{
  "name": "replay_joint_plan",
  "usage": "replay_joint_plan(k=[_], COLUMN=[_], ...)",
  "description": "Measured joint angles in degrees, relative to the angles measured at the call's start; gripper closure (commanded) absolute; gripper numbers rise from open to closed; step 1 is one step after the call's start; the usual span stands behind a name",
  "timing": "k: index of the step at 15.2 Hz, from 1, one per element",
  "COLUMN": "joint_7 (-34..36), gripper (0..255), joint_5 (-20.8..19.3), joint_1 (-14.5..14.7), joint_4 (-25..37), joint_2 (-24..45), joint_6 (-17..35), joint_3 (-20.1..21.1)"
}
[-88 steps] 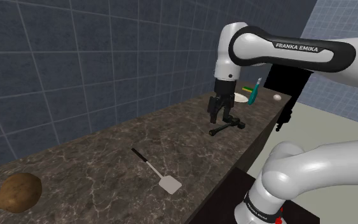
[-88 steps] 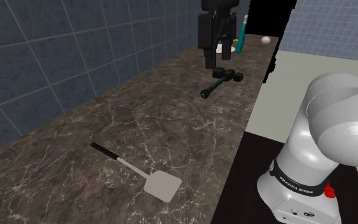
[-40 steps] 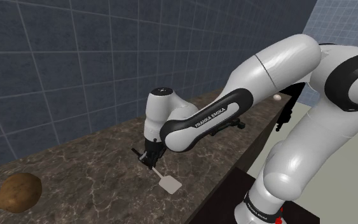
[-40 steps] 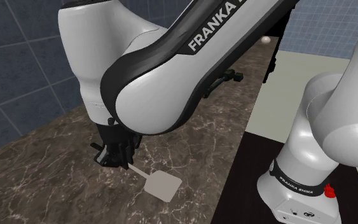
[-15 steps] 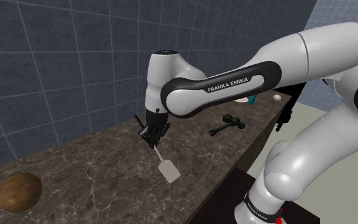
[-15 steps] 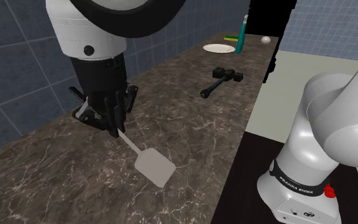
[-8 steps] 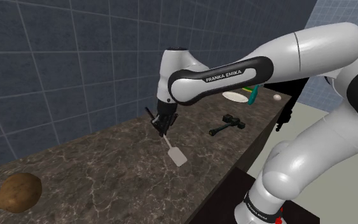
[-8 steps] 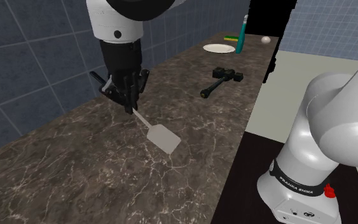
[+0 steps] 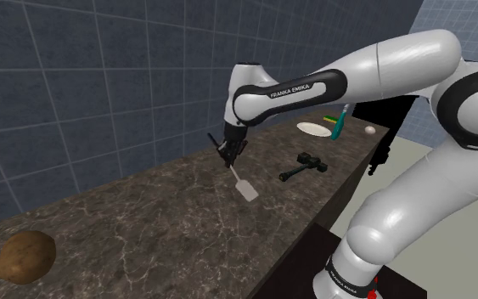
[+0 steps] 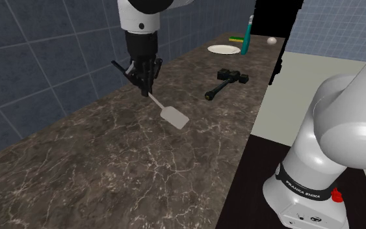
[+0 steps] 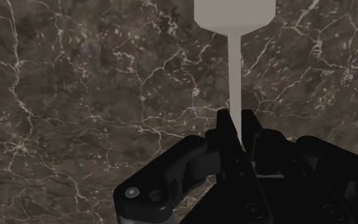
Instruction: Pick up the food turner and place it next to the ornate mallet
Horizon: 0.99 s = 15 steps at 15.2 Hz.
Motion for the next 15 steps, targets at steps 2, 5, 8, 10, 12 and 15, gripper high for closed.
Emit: replay_joint_plan(k=[2,5,8,10,12,15], joint_7=[-2.9,-6.4,-10.3,-12.2,-12.7,-12.9], gripper=[255,255,255,255,255,255], joint_5=[-0.7,-1.4,-2.0,-2.2,-2.2,-2.3], joint_1=[-1.4,-3.0,-4.9,-5.7,-5.9,-6.0], joint_4=[1.1,3.5,6.6,8.5,7.8,6.5], joint_2=[1.3,3.7,6.5,8.3,9.0,10.1], joint_6=[0.2,0.1,-0.2,-0.3,0.9,3.3], joint_3=[-2.0,-4.3,-6.8,-7.9,-8.2,-8.3])
